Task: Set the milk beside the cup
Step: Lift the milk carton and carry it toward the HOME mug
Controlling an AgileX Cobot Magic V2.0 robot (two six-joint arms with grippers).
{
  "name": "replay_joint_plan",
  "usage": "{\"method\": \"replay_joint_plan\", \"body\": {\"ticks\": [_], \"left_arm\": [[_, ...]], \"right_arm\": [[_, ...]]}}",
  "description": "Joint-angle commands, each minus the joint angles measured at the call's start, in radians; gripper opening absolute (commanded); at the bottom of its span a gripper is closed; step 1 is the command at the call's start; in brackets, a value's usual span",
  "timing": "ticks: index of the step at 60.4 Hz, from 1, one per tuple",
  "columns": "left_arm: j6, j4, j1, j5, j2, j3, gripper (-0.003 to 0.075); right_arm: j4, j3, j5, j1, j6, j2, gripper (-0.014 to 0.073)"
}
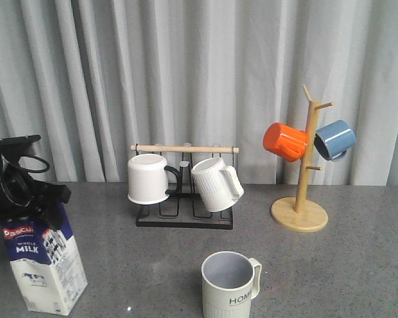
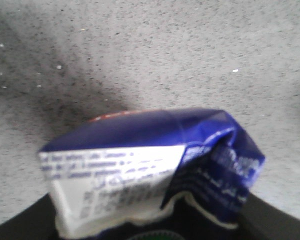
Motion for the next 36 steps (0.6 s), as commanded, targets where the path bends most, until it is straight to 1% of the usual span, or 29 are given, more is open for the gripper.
{"method": "replay_joint_plan", "body": {"ticks": [1, 2, 6, 10, 14, 18, 23, 29, 36], "left_arm": [[0.000, -0.115, -0.002, -0.047, -0.090, -0.027, 0.0000], [0.007, -0.134, -0.002, -0.054, -0.096, -0.027, -0.0010], [0.049, -0.236, -0.002, -0.090, -0.121, -0.027, -0.0008], [0.121, -0.355, -0.004, -0.117, -0.147, -0.027, -0.0008], [0.192, -0.453, -0.013, -0.121, -0.170, -0.029, -0.0008], [0.242, -0.511, -0.026, -0.110, -0.180, -0.037, -0.0007], [0.245, -0.492, -0.061, -0.065, -0.175, -0.086, -0.0006], [0.213, -0.389, -0.108, -0.005, -0.163, -0.154, -0.0004], [0.202, -0.301, -0.172, -0.003, -0.155, -0.201, -0.0003]], "right_arm": [[0.014, -0.023, -0.063, 0.001, -0.012, 0.004, -0.0005], [0.014, -0.023, -0.063, 0.001, -0.012, 0.004, -0.0005], [0.014, -0.023, -0.063, 0.001, -0.012, 0.004, -0.0005], [0.014, -0.023, -0.063, 0.001, -0.012, 0.004, -0.0005], [0.014, -0.023, -0.063, 0.001, -0.012, 0.004, -0.0005], [0.014, -0.023, -0.063, 0.001, -0.012, 0.004, -0.0005], [0.014, -0.023, -0.063, 0.001, -0.012, 0.004, -0.0005], [0.017, -0.023, -0.063, 0.001, -0.012, 0.004, -0.0005], [0.017, -0.023, -0.063, 0.001, -0.012, 0.004, -0.0005]]}}
